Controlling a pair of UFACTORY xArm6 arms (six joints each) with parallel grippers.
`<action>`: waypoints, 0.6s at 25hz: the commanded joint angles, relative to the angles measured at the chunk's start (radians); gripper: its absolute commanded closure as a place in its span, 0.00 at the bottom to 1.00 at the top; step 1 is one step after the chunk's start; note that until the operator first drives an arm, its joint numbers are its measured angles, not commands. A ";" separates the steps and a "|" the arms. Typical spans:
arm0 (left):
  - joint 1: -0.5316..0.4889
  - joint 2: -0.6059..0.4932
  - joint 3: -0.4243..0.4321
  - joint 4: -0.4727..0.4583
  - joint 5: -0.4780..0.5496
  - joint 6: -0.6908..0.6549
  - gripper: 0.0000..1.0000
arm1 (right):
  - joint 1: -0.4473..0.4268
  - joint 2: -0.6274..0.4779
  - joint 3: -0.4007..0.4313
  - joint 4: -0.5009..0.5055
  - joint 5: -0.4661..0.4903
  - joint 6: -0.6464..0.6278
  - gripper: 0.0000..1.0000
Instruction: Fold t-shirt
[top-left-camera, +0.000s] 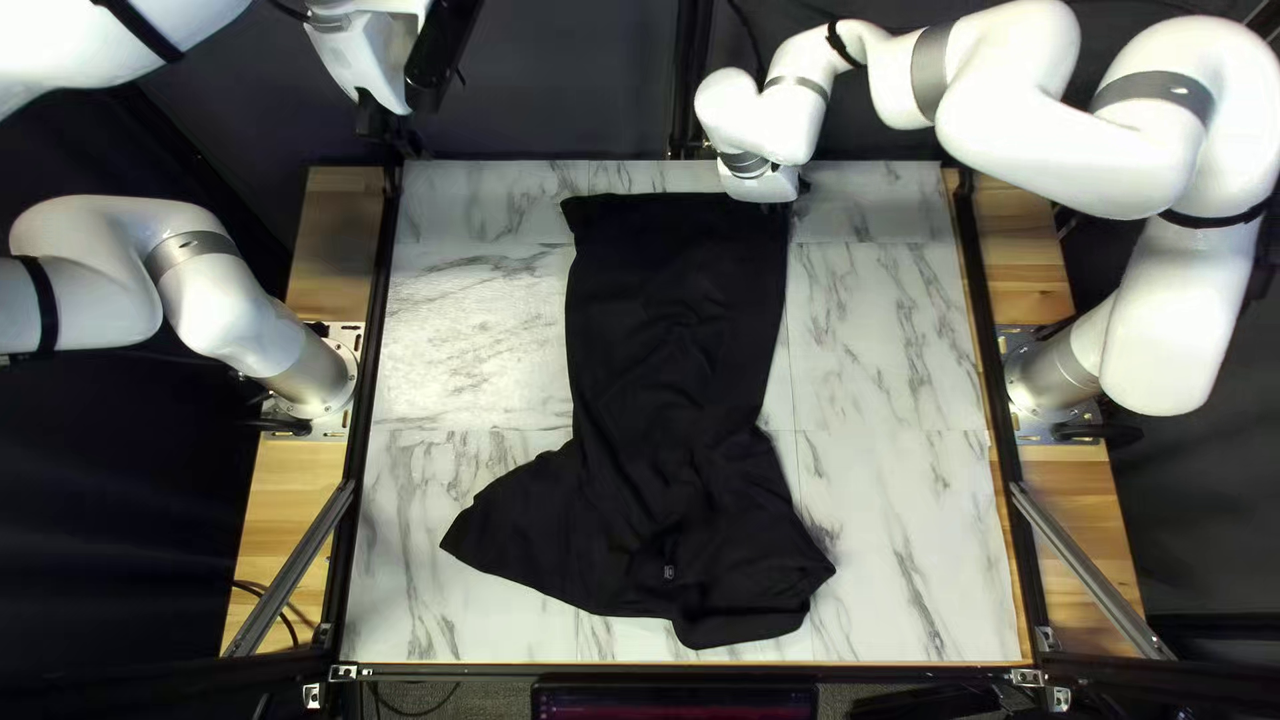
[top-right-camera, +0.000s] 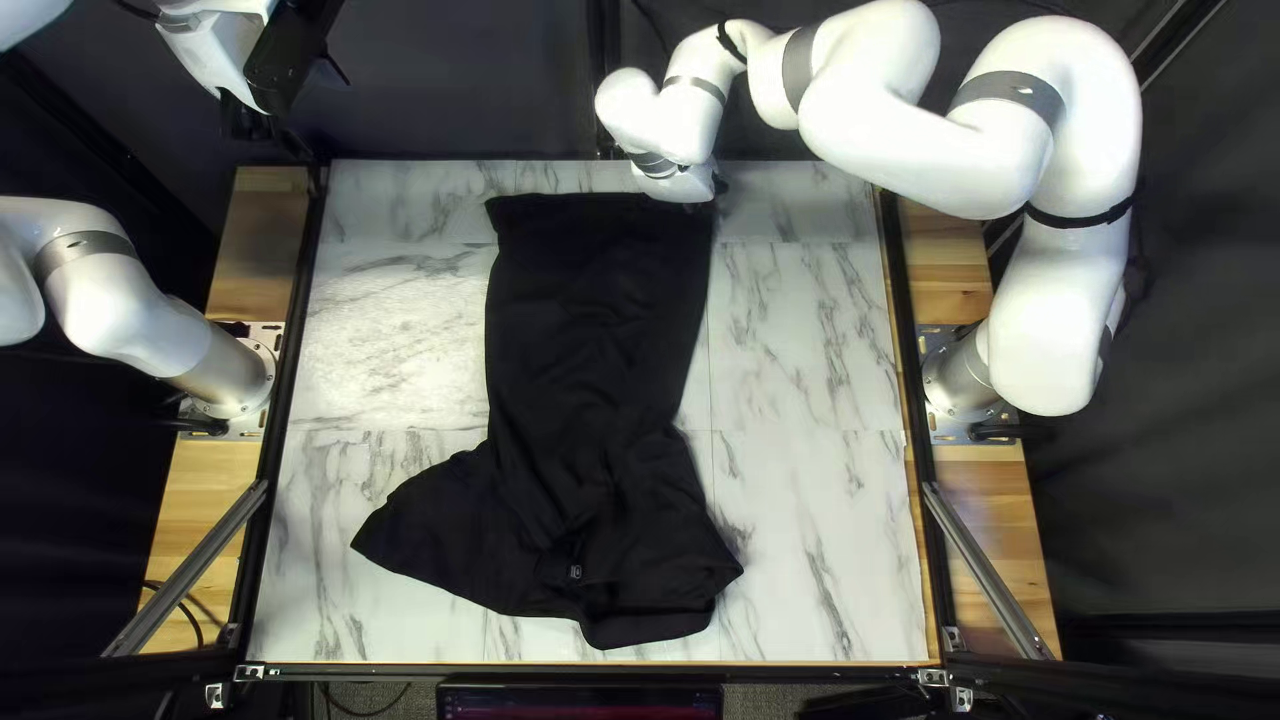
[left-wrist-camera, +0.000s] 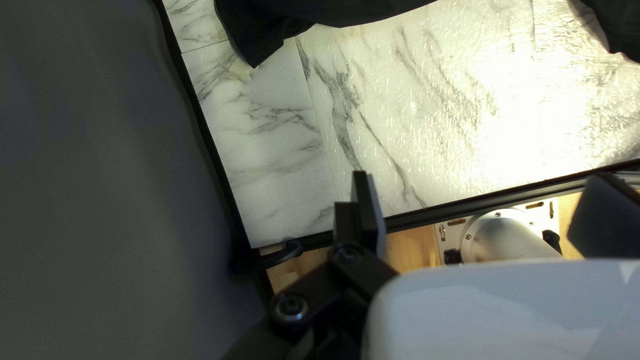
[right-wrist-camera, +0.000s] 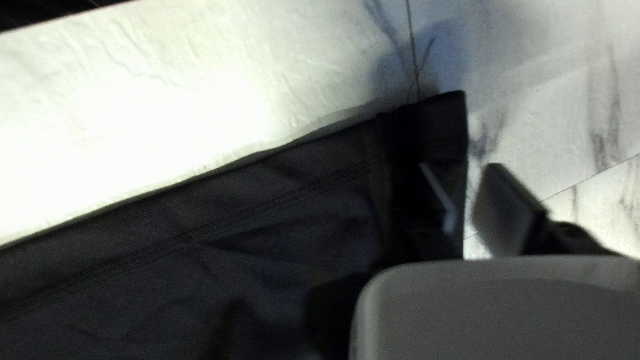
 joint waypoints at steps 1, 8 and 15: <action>0.000 0.000 0.000 0.000 0.000 0.000 0.00 | 0.006 -0.018 0.011 -0.003 0.002 0.010 1.00; 0.000 0.000 0.000 0.000 0.000 0.000 0.00 | 0.018 -0.017 -0.001 -0.002 0.000 0.014 0.00; 0.000 0.000 0.000 0.000 0.000 0.000 0.00 | -0.008 0.014 -0.033 -0.010 0.004 -0.005 0.00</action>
